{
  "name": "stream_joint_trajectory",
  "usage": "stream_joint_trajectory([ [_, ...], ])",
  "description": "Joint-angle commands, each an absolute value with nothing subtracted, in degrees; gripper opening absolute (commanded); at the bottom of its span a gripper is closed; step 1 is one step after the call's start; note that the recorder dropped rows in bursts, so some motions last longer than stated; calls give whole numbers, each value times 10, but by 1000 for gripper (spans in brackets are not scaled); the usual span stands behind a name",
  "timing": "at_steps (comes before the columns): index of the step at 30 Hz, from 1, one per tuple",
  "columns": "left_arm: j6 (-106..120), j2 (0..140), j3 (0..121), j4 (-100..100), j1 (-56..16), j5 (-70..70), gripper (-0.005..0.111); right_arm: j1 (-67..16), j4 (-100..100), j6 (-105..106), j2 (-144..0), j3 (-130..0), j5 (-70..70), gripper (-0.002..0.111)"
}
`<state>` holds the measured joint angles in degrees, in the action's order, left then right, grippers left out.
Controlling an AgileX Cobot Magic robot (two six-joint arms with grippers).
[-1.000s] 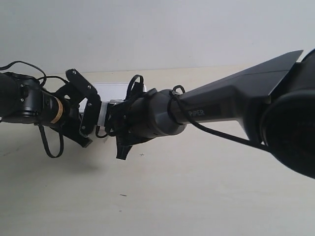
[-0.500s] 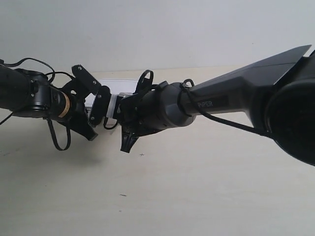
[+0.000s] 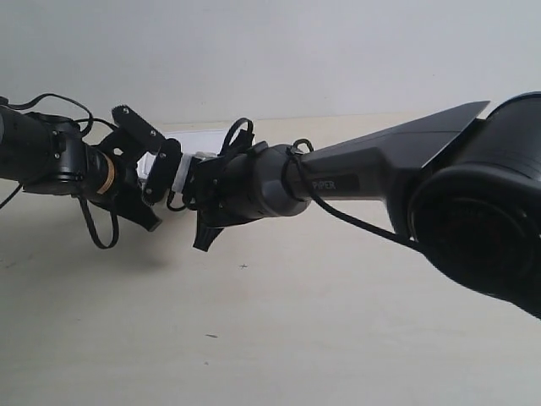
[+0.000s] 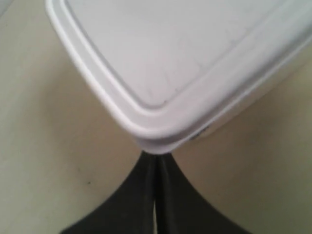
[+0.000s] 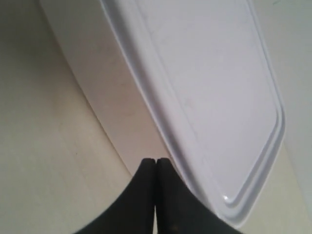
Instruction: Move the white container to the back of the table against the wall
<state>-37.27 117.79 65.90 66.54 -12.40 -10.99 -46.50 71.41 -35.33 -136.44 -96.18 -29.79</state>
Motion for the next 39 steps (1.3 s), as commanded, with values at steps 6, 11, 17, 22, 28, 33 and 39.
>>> stream_joint_trajectory([
  [6, -336, 1197, 666, 699, -139, -59, 0, -460, 721, -360, -1371, -993, -301, 0],
  [11, -317, 1206, 666, 699, -139, -56, 0, -460, 742, -360, -1383, -993, -301, 0],
  [17, -287, 1214, 666, 699, -139, -21, 0, -460, 758, -361, -1387, -998, -301, 0],
  [22, -302, 1218, 677, 698, -139, 0, 0, -460, 746, -361, -1387, -1022, -301, 0],
  [28, -325, 1226, 693, 697, -139, -8, 0, -460, 727, -360, -1387, -1038, -299, 0],
  [33, -347, 1226, 708, 695, -138, -17, 0, -459, 722, -361, -1388, -1039, -299, 0],
  [39, -360, 1226, 719, 693, -137, -18, 0, -438, 693, -381, -1388, -1039, -299, 0],
])
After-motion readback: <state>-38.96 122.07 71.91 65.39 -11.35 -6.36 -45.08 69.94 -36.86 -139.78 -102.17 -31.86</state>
